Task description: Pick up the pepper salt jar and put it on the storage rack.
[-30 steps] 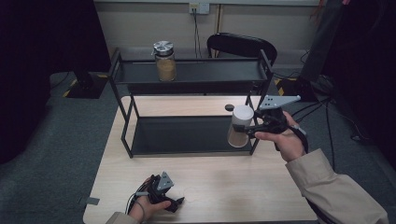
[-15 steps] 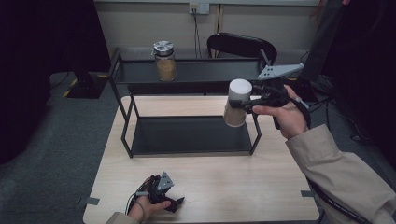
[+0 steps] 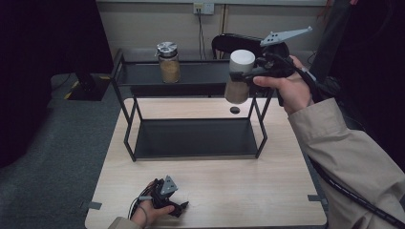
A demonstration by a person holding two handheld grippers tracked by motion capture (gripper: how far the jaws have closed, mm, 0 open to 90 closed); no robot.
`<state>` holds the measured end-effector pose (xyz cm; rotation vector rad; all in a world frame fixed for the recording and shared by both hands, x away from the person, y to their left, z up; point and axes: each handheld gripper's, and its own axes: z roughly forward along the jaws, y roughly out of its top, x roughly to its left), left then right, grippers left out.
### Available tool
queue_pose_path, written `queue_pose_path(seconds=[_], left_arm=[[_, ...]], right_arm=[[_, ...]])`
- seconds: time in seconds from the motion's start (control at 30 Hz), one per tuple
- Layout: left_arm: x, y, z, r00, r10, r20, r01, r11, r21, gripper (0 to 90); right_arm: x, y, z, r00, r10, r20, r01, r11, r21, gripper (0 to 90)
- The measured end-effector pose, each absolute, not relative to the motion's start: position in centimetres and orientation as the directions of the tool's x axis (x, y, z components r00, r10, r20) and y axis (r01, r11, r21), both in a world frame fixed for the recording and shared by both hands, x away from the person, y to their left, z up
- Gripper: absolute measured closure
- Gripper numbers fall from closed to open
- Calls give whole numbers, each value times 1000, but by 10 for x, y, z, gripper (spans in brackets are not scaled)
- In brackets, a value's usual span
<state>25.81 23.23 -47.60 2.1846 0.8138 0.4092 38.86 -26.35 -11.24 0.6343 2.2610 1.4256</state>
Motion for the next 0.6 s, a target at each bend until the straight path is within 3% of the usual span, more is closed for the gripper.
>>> queue_pose_path(seconds=[0.6], left_arm=[[258,232,-476,745,666,34,425,-513,746,0]], right_arm=[[421,-222,-85,-778,622,-91,186,366,912,354]])
